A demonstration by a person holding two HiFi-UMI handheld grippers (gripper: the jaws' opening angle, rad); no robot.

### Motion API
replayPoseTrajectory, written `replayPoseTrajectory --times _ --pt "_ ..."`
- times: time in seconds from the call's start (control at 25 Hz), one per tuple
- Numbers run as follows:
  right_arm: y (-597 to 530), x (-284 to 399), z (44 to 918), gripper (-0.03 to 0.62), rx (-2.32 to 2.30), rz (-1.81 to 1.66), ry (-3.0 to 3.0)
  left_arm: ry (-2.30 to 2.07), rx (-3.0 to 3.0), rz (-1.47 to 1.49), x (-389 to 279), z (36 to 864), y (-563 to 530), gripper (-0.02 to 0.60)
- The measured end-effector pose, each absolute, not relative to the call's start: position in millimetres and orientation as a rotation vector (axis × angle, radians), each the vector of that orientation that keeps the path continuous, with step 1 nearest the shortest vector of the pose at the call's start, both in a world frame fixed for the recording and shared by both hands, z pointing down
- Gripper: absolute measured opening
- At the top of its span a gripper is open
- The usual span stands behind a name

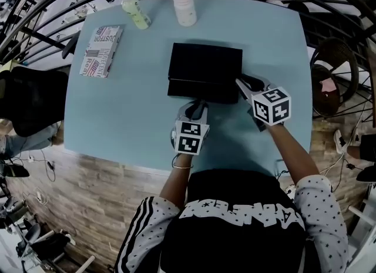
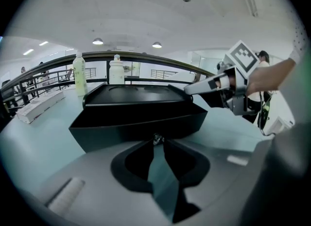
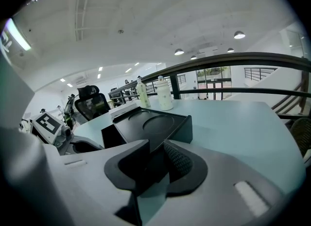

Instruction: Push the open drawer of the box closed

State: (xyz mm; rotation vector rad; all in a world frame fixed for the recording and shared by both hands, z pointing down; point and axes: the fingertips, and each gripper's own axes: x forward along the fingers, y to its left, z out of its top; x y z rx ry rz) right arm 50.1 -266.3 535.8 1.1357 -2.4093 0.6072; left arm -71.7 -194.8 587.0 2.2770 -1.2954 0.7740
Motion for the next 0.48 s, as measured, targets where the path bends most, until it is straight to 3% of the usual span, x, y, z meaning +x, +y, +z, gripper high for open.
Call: replayPoseTrajectory --times 0.48 --pt "-267.0 50.3 536.8 0.077 1.138 0.614 -2.420 -1.294 2.286 0.765 -69.4 588.5 -209.4 0.000"
